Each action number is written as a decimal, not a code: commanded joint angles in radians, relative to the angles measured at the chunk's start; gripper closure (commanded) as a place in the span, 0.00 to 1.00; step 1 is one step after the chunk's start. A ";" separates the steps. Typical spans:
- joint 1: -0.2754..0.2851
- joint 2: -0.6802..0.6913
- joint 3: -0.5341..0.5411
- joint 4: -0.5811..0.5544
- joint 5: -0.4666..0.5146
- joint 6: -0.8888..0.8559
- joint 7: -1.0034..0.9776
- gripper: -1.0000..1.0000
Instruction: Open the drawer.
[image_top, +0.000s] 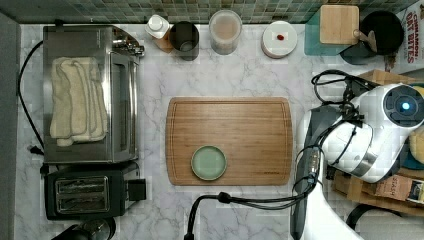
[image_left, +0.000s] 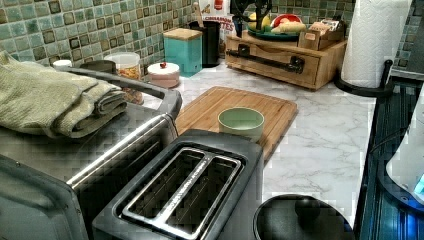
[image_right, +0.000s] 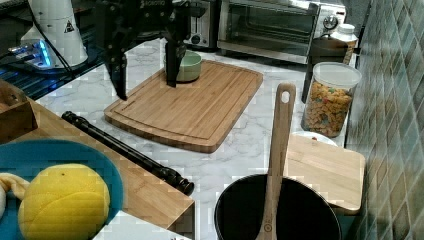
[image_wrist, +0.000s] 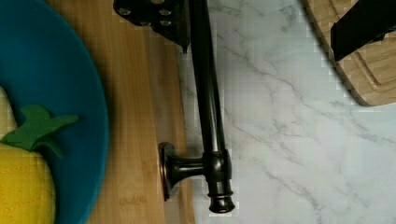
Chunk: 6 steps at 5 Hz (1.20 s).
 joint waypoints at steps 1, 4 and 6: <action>0.071 0.058 0.011 0.077 -0.125 0.054 0.103 0.00; 0.054 0.101 -0.021 0.101 -0.212 0.025 0.131 0.00; 0.029 0.081 -0.033 -0.001 -0.173 0.120 0.126 0.00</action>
